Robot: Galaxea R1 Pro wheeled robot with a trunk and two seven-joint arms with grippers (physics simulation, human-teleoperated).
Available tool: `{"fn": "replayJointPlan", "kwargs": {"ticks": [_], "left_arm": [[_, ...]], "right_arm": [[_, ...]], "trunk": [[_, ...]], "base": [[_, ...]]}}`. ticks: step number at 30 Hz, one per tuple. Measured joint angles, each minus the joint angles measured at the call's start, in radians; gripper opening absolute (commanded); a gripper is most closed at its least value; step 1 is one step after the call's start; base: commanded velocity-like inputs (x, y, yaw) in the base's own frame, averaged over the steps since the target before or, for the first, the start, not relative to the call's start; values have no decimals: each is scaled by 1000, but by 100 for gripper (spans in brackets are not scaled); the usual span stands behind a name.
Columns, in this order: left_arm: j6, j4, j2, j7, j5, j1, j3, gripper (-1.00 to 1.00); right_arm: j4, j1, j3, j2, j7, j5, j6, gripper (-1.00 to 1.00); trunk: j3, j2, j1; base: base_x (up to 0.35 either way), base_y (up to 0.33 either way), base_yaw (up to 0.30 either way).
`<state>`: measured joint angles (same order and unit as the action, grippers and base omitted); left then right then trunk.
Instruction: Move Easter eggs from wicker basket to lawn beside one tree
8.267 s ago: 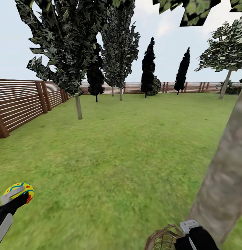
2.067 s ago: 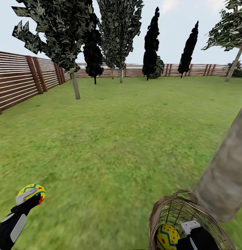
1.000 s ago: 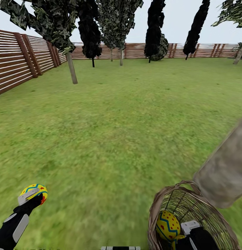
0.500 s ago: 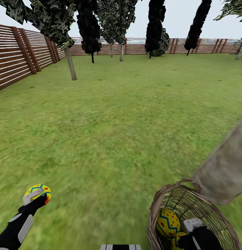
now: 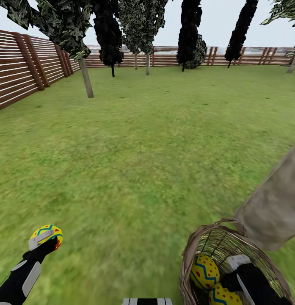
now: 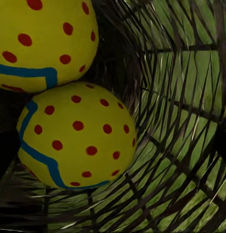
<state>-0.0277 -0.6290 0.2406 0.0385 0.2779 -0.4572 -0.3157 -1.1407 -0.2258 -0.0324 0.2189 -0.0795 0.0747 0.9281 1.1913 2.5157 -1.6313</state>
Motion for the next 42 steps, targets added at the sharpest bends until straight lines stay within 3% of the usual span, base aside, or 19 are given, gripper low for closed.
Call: {"fn": "replayJointPlan", "kwargs": {"ticks": [3,5,8,11,16,19,29,35,42], "left_arm": [[0,0,0,0,0,0,0,-100],[0,0,0,0,0,0,0,-100],[0,0,0,0,1,0,-1,-100],[0,0,0,0,2,0,-1,-100],[0,0,-3,0,2,0,-1,-100],[0,0,-19,0,0,0,-1,-100],[0,0,-23,0,-23,0,-1,-100],[0,0,-22,0,-23,0,0,-100],[0,0,-21,0,-23,0,-2,-100]], "right_arm": [[61,-46,-1,0,-2,-1,-1,100],[39,-57,-2,-2,-6,-3,4,100],[-5,-60,-7,-12,-4,-1,8,100],[18,-61,-13,-21,-8,-1,6,100],[24,-61,-14,-22,-10,-1,6,100],[28,-61,-15,-22,-10,0,6,100],[88,-61,-15,-23,-12,-6,-2,100],[78,-61,-16,-23,-12,-7,-1,100],[73,-61,-46,-22,-12,-12,-1,100]], "trunk": [[0,0,0],[0,0,0],[0,0,0],[0,0,0],[0,0,0],[0,0,0],[0,0,0],[23,1,-3],[50,3,-6]], "base": [[0,0,0],[0,0,0],[0,0,0],[0,0,0],[0,0,0],[0,0,0],[0,0,0],[0,0,0],[0,0,0]]}}
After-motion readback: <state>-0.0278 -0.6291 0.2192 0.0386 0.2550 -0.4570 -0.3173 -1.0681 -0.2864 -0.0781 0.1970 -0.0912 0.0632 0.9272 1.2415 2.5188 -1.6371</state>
